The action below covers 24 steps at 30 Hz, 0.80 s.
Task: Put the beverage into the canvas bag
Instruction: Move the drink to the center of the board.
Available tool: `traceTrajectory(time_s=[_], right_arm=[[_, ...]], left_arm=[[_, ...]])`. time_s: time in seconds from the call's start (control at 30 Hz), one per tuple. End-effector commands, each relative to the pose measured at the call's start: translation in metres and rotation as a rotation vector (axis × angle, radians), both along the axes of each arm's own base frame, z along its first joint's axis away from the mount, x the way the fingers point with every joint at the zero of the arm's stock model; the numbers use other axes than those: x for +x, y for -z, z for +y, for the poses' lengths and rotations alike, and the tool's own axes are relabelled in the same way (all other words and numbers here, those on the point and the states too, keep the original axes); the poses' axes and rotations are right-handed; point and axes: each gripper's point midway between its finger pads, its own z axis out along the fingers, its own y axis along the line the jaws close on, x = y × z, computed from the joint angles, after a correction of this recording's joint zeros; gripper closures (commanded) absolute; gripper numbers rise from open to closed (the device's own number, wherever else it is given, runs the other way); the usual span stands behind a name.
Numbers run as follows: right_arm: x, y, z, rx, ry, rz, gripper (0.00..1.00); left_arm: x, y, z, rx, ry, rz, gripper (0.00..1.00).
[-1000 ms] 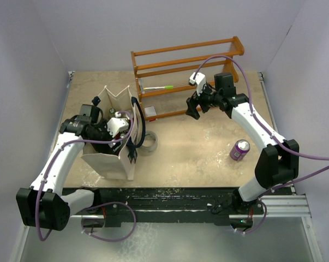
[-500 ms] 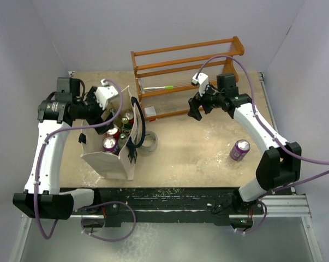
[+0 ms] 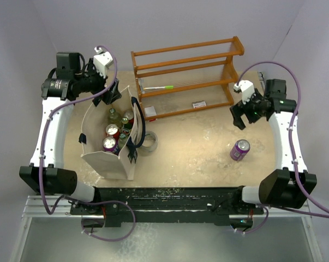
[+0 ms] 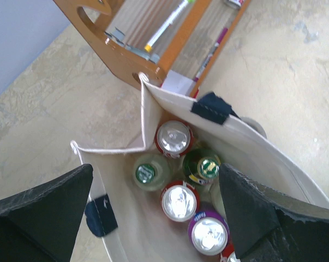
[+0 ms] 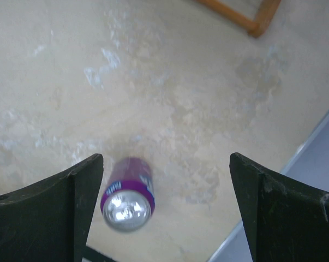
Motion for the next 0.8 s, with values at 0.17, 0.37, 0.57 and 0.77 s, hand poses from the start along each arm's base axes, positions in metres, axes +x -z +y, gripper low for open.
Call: traceTrajectory(time_s=[0.17, 0.37, 0.57, 0.77], right_arm=[[-0.093, 0.038, -0.025, -0.125, -0.210, 0.302, 0.01], [-0.097, 0.059, -0.024, -0.123, -0.202, 0.320, 0.00], [-0.095, 0.079, -0.020, -0.097, -0.180, 0.336, 0.01], [-0.083, 0.095, -0.020, -0.107, -0.159, 0.335, 0.06]], left_arm=[[0.037, -0.035, -0.010, -0.131, -0.047, -0.068, 0.01], [0.038, -0.033, -0.016, -0.144, -0.025, -0.058, 0.01], [0.038, -0.032, -0.018, -0.140, -0.018, -0.061, 0.01], [0.038, -0.033, -0.020, -0.140, -0.014, -0.065, 0.01]])
